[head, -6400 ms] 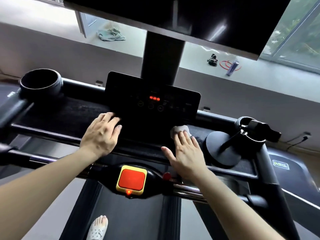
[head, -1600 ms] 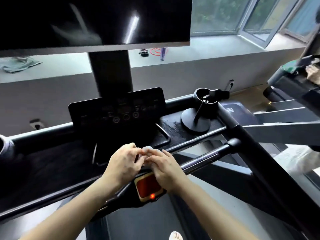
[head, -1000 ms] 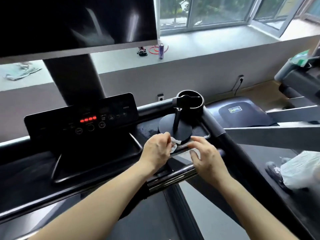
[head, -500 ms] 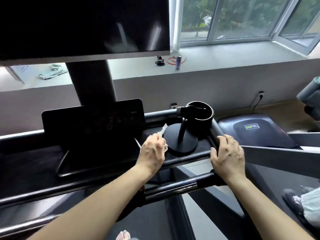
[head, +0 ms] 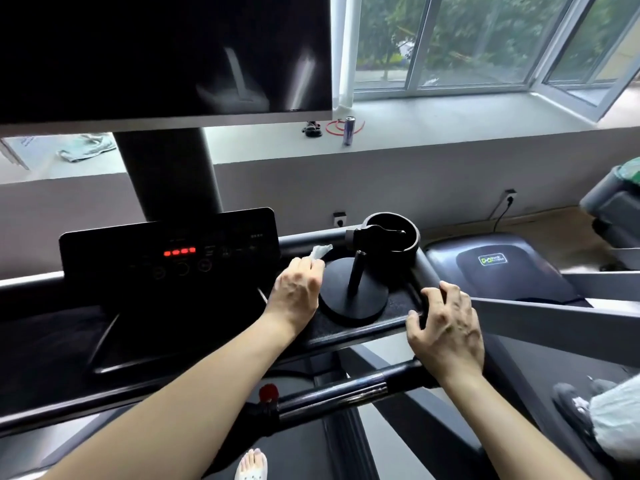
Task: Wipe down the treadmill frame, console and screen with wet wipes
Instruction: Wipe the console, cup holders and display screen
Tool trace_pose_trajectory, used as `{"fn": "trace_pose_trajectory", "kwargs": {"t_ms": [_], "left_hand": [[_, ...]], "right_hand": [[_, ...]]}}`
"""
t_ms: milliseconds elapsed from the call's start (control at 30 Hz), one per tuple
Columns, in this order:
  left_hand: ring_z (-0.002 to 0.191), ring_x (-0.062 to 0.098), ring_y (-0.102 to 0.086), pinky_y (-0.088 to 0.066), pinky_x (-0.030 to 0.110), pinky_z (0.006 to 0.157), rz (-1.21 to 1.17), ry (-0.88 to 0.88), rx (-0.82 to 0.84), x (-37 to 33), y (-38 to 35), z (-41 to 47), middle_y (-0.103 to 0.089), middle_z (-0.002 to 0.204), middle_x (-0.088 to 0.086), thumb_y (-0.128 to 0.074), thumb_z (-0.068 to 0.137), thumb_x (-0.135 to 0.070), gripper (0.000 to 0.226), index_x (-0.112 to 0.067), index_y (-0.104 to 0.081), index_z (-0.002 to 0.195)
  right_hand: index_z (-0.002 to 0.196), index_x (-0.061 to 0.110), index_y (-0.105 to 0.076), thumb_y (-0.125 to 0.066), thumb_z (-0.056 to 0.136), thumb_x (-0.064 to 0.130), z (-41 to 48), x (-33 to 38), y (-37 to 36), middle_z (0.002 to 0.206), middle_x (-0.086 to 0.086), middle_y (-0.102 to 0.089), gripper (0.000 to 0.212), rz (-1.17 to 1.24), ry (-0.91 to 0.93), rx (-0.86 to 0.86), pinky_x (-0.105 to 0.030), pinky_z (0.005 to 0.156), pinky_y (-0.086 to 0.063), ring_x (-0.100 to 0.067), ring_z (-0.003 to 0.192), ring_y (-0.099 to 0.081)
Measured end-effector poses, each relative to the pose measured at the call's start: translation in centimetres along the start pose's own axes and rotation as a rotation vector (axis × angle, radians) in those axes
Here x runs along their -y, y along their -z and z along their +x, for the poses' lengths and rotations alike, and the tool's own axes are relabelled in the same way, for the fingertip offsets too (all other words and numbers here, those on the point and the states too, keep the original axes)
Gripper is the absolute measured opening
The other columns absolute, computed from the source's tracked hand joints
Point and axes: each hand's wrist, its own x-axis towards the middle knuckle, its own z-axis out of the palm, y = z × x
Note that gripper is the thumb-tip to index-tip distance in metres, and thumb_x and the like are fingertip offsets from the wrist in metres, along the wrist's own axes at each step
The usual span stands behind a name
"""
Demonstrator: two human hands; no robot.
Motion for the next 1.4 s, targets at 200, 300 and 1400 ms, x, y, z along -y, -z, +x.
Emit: {"fn": "trace_pose_trajectory", "kwargs": {"t_ms": [200, 300, 1400], "left_hand": [[0.063, 0.03, -0.06, -0.052, 0.038, 0.053, 0.037, 0.021, -0.029, 3.7, 1.5, -3.2, -0.061, 0.076, 0.01, -0.063, 0.089, -0.005, 0.011, -0.013, -0.061, 0.081], [0.066, 0.03, -0.056, -0.035, 0.03, 0.054, 0.201, -0.116, -0.094, 5.3, 1.3, -4.1, -0.059, 0.081, 0.014, -0.066, 0.083, -0.006, 0.015, -0.007, -0.058, 0.095], [0.156, 0.01, -0.016, -0.006, 0.026, 0.127, -0.246, -0.077, 0.383, 1.7, -0.6, 0.4, -0.029, 0.167, 0.001, -0.02, 0.089, -0.071, 0.092, -0.014, -0.031, 0.161]], "right_hand": [[0.105, 0.014, -0.066, -0.056, 0.08, 0.037, -0.3, -0.1, -0.2, 0.131, -0.019, -0.054, 0.035, -0.02, 0.016, -0.023, -0.048, 0.094, -0.047, -0.037, 0.117, -0.052], [0.104, 0.014, -0.066, -0.066, 0.081, 0.032, -0.2, 0.0, -0.5, 0.133, -0.019, -0.053, 0.029, -0.029, -0.004, -0.009, -0.049, 0.095, -0.047, -0.037, 0.119, -0.05], [0.103, 0.014, -0.065, -0.051, 0.083, 0.036, -0.3, 0.3, -0.6, 0.134, -0.019, -0.053, 0.033, -0.107, -0.01, -0.018, -0.049, 0.097, -0.046, -0.037, 0.121, -0.05]]}}
